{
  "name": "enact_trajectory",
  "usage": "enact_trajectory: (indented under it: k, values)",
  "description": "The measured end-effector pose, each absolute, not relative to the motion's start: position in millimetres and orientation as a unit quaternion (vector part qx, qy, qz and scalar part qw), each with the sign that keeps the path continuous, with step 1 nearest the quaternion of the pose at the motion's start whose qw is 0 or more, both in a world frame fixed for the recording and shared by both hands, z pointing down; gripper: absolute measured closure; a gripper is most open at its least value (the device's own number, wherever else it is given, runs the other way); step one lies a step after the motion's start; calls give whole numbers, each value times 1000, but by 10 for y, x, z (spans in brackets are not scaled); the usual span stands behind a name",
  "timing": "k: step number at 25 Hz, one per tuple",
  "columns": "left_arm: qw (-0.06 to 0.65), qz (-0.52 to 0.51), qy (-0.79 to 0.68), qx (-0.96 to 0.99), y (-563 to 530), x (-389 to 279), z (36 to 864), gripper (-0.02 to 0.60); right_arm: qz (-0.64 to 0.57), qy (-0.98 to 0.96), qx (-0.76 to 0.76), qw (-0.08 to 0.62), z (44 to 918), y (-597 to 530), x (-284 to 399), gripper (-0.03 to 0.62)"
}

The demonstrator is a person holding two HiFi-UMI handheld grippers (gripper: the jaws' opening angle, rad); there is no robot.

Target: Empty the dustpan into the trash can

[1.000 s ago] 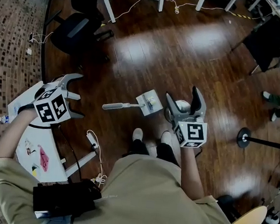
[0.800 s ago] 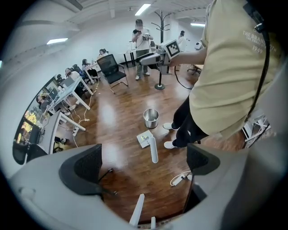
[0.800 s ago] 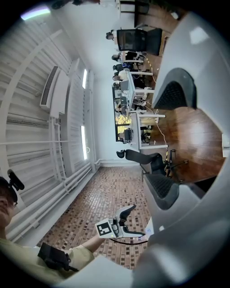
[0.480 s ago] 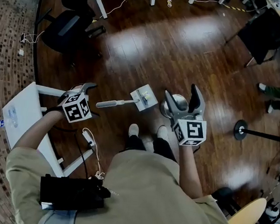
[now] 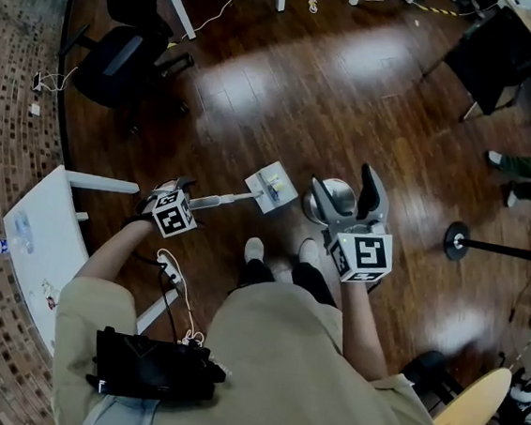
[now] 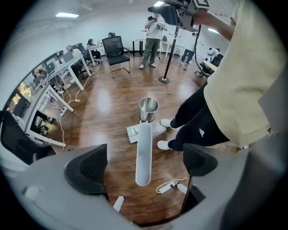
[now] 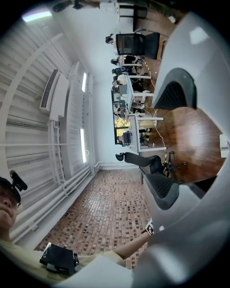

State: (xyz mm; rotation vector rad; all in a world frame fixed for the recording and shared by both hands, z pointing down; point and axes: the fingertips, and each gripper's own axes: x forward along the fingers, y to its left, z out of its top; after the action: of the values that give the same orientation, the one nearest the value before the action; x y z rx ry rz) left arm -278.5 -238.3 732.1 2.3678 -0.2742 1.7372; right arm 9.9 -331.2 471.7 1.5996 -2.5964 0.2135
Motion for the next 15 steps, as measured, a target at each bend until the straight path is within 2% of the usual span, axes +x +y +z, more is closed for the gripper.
enact_trajectory:
  k: [10,15]
  values:
    - [106,607,-82,783,-2375,-2647,7946,72,72,-848,523,52,4762,-3220,57,157]
    - [105,620,-82,773,-2335,-2657,8126,109,72,-846,526,51,4792,-3204,111,157]
